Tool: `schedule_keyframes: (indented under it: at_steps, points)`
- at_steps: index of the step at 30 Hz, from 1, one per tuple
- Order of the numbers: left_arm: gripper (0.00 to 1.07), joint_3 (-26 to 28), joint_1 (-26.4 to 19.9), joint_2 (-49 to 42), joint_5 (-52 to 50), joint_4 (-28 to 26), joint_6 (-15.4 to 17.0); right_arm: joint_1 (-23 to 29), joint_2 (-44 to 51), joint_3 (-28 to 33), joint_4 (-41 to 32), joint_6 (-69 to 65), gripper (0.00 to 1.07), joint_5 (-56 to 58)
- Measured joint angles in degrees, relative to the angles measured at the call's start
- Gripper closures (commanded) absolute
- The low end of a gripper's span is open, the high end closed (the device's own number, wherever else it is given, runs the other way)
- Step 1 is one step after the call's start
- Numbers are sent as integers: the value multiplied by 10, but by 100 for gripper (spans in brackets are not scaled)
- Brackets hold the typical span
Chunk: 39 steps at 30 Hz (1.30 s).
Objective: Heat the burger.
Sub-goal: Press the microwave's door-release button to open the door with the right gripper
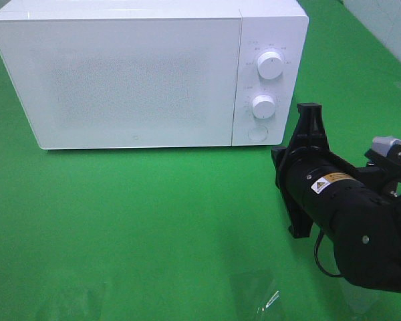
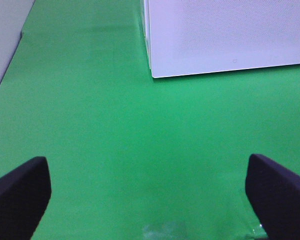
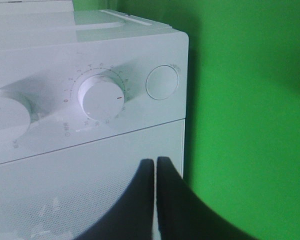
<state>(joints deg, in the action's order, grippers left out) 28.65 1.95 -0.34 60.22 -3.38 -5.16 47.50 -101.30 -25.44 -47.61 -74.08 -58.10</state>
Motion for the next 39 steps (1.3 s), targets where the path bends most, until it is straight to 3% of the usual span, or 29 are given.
schedule_keyframes:
  at_steps: [7,24,39]
  points:
    - [9,0,0,0,0,0,0,-60,-29,-37,68,-27,107,28]
    - [9,0,0,0,0,-1,0,-133,-98,-121,129,-26,107,97]
    - [9,0,0,0,0,-1,0,-157,-168,-184,136,-25,107,116]
